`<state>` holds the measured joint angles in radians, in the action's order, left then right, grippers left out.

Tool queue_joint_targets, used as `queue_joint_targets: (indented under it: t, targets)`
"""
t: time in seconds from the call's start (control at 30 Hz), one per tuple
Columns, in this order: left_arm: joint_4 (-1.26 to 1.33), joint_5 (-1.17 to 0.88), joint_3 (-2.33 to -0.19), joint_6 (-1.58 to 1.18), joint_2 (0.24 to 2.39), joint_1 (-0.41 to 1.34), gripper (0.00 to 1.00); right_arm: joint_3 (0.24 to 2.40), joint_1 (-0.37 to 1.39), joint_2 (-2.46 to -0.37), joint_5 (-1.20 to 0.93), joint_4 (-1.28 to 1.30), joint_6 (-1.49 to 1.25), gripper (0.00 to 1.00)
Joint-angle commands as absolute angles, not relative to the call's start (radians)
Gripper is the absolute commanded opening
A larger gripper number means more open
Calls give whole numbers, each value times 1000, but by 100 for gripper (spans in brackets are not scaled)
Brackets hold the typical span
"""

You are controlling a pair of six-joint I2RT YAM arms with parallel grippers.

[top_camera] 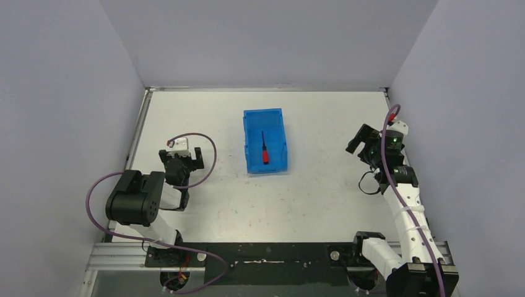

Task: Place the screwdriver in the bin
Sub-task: Reset both arms

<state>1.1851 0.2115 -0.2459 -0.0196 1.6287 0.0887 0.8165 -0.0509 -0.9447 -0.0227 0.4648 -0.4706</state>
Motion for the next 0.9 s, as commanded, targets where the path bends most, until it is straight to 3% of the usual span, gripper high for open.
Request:
queue_joint_targets:
  t: [0.0, 0.47, 0.57, 0.67, 0.87]
  targets:
    - [1211, 207, -253, -30, 1610, 83, 97, 820, -41, -929, -3, 422, -489, 100]
    - [1211, 207, -255, -29, 1609, 83, 97, 826, -8, -966, -42, 366, -425, 100]
    - [1211, 206, -254, -29, 1609, 83, 97, 808, -6, -967, 83, 305, -370, 100]
    - [1210, 207, -254, -29, 1609, 82, 97, 720, -6, -927, 217, 189, -284, 100]
    - [1210, 207, -254, -29, 1611, 83, 97, 379, -6, -746, 222, -273, -185, 100]
